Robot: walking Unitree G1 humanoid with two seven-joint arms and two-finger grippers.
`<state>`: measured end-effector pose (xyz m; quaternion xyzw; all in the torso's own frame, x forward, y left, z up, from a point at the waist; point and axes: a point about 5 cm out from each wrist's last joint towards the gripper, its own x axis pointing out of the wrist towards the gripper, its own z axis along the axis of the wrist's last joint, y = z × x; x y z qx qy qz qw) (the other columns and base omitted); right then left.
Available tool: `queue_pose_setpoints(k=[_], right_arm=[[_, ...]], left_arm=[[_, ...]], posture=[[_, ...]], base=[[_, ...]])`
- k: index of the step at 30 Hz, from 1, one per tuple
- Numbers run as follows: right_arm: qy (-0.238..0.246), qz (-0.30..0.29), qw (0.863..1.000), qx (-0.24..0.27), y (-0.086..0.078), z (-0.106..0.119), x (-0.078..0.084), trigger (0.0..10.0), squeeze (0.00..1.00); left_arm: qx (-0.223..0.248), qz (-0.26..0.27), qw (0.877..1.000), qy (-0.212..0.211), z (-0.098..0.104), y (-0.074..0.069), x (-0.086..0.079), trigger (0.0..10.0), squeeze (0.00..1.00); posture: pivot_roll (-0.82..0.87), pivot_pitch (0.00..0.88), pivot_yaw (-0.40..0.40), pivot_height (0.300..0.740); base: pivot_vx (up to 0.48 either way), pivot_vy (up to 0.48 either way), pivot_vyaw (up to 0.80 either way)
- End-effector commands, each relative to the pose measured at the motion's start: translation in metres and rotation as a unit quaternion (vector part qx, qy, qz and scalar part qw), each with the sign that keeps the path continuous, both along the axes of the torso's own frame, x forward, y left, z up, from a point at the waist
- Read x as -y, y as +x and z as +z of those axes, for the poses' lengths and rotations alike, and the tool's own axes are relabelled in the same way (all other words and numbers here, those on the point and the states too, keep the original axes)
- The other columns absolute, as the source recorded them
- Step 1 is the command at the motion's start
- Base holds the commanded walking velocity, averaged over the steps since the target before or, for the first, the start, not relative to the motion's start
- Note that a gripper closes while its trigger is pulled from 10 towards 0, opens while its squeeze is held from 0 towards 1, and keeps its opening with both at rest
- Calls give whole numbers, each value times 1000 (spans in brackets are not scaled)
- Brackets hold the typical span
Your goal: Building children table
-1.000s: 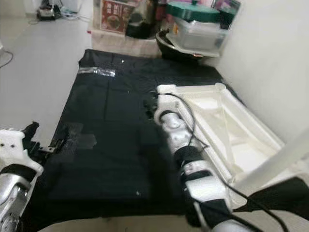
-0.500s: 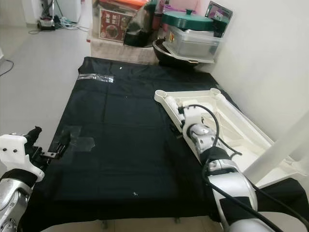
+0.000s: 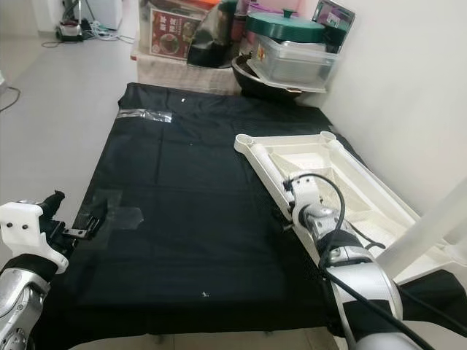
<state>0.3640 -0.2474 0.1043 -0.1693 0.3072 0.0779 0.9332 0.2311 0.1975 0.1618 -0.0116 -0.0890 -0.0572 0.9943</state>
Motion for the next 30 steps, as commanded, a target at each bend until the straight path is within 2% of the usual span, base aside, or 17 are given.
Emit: queue_pose_setpoints(k=[1, 6, 8, 12, 15, 22, 26, 30], right_arm=[[-5, 5, 1000, -12, -5, -5, 5, 10000, 0], [-12, 26, 999, -26, -8, -12, 2, 10000, 0], [7, 36, 999, -28, -9, -14, -2, 10000, 0], [15, 42, 998, -32, -9, -15, -4, 10000, 0], [11, 60, 997, -57, -12, -21, -9, 10000, 0], [33, 27, 997, -59, -13, -24, -8, 10000, 0], [121, -9, 990, -75, -13, -24, -15, 10000, 0], [142, -31, 986, -78, -13, -23, -15, 10000, 0]], left_arm=[[1, -8, 1000, 2, -1, 0, 3, 10000, 0], [0, -7, 1000, 4, -1, 1, 3, 10000, 0], [0, -8, 1000, 4, -1, 1, 3, 10000, 0], [-1, -8, 1000, 4, -1, 1, 3, 10000, 0], [-1, -9, 1000, 4, -1, 1, 3, 10000, 0], [-1, -9, 1000, 4, -1, 1, 4, 10000, 0], [-2, -9, 1000, 4, -1, 1, 4, 10000, 0], [-2, -9, 1000, 5, -1, 0, 4, 10000, 0]], posture=[[162, 0, -200, 740], [160, 0, -198, 740], [167, 0, -201, 740], [167, 0, -201, 740], [165, 0, -202, 740], [168, 0, -206, 740], [174, 0, -210, 740], [178, 0, -214, 740]], base=[[0, 0, 0], [0, 0, 0], [0, 0, 0], [0, 0, 0], [0, 0, 0], [0, 0, 0], [0, 0, 0], [0, 0, 0]])
